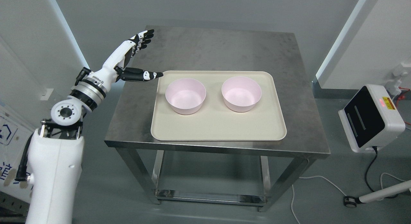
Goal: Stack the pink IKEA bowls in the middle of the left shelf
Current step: 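Raise the left hand and reach toward the pink bowl nearer the arm, then hook the left hand fingers over the rim of the nearer pink bowl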
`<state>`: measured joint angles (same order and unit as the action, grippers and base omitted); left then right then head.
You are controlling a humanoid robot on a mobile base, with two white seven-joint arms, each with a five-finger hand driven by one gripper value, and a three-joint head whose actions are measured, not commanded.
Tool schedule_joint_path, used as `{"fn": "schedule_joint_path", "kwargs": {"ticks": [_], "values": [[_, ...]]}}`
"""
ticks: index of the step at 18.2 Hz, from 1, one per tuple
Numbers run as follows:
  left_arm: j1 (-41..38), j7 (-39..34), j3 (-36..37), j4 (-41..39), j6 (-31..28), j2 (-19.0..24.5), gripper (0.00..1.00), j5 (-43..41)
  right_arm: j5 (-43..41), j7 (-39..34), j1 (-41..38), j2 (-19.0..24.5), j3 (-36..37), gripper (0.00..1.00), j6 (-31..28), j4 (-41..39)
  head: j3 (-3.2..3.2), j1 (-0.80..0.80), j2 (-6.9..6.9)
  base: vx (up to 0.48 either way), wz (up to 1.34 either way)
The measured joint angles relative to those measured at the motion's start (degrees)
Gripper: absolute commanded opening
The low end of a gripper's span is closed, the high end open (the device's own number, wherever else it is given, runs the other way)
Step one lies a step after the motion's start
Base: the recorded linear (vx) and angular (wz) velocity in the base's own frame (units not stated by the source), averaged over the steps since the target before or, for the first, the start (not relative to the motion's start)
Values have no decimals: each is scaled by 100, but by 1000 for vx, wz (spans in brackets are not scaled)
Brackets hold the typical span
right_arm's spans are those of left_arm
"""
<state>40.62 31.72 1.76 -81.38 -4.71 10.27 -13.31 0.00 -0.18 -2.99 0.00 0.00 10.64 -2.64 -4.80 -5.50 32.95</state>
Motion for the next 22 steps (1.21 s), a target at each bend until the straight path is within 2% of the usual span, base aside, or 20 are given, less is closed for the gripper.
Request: {"fn": "schedule_joint_path", "kwargs": {"ticks": [8, 16, 22], "values": [[707, 655, 927, 547, -241, -85, 80, -662, 0, 2, 0, 0, 0, 100, 0, 0, 0, 0, 0, 0, 0], [993, 914, 1375, 1093, -342, -257, 63, -1144, 0, 8, 0, 0, 0, 100, 0, 0, 0, 0, 1, 0, 0], [1068, 931, 1498, 1462, 15, -320, 53, -1558, 0, 40, 0, 0, 0, 100, 0, 0, 0, 0, 1, 0, 0]]}}
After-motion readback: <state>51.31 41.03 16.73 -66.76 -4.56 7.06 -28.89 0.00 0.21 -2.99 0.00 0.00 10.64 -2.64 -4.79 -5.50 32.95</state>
